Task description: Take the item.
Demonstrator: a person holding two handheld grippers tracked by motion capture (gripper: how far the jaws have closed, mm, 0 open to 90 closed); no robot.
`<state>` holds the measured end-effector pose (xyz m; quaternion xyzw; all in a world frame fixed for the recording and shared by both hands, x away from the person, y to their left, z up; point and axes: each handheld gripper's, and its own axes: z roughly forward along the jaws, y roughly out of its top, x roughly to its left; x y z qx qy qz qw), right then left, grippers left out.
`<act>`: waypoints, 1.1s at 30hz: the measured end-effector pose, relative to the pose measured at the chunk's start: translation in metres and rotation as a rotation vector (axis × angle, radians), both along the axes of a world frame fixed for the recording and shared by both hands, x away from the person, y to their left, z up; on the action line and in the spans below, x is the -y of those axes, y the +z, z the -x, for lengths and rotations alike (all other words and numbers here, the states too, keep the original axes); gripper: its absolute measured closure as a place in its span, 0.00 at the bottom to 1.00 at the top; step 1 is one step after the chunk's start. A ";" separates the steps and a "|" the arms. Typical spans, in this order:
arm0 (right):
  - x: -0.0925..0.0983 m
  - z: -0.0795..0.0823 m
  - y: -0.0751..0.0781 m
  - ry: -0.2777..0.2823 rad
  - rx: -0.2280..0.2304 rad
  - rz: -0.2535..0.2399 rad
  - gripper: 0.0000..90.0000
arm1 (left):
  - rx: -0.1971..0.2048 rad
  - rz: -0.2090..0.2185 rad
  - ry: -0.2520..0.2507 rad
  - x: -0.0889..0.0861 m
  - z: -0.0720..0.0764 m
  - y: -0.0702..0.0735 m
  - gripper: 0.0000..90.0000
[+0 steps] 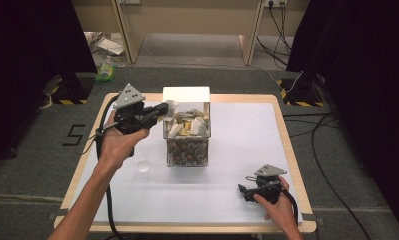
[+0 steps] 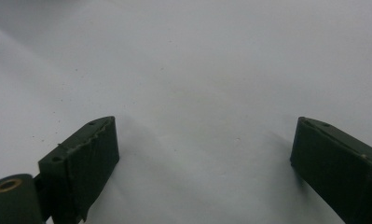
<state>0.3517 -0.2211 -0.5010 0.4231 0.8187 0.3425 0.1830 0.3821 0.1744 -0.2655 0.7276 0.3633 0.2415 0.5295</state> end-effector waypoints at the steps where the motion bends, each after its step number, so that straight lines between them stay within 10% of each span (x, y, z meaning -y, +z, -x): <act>1: 0.000 0.000 0.000 0.000 0.000 0.000 0.09 | 0.003 -0.002 0.002 -0.002 0.001 0.001 0.99; 16: 0.000 0.000 0.000 0.000 0.000 0.001 0.09 | 0.039 0.036 0.073 -0.047 0.017 -0.005 0.99; 33: 0.000 0.000 0.000 0.002 0.002 0.002 0.09 | 0.038 0.073 0.162 -0.079 0.028 -0.044 0.99</act>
